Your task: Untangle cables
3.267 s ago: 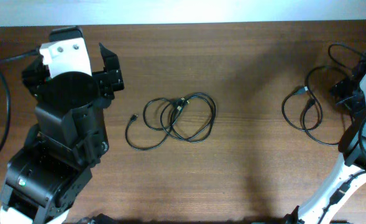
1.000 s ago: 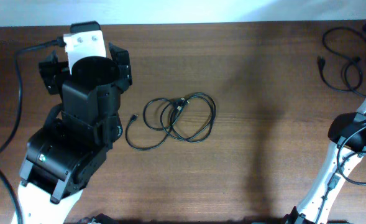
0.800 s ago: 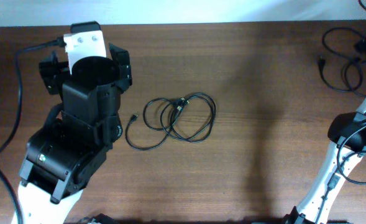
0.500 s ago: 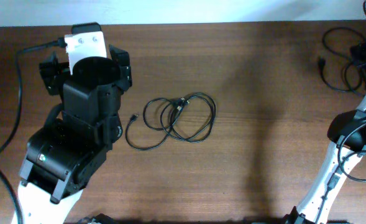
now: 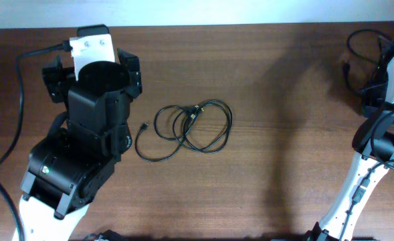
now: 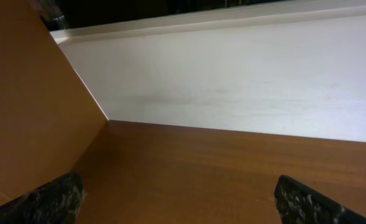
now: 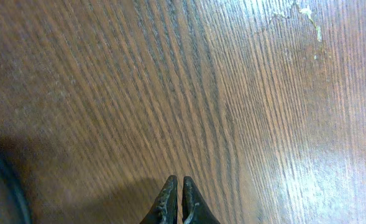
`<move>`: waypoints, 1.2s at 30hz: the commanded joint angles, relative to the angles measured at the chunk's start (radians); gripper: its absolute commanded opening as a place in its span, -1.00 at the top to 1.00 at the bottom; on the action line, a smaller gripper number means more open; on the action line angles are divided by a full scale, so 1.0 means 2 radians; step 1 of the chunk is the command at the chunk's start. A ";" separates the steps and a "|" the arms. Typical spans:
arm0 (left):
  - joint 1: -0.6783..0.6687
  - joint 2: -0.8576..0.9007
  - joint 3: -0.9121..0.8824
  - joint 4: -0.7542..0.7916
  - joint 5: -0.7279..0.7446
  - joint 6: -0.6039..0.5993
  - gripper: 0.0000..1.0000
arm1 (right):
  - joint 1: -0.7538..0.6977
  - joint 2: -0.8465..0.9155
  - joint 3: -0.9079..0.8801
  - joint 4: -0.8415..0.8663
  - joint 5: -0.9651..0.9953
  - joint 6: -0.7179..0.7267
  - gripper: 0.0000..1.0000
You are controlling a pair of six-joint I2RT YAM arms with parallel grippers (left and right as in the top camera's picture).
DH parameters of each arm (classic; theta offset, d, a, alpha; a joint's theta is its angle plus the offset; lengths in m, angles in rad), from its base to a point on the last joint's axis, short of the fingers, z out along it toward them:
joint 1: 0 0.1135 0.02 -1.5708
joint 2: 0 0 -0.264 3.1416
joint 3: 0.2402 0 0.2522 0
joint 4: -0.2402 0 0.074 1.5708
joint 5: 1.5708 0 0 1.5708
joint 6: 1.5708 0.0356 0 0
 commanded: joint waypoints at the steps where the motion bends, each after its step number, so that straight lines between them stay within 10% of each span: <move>1: 0.002 0.000 -0.001 0.001 -0.008 0.007 -0.98 | 0.004 -0.002 0.000 0.024 0.039 0.021 0.92; 36: 0.002 -0.001 -0.001 0.001 -0.007 0.007 -0.98 | 0.004 0.022 -0.005 0.122 0.054 0.021 0.92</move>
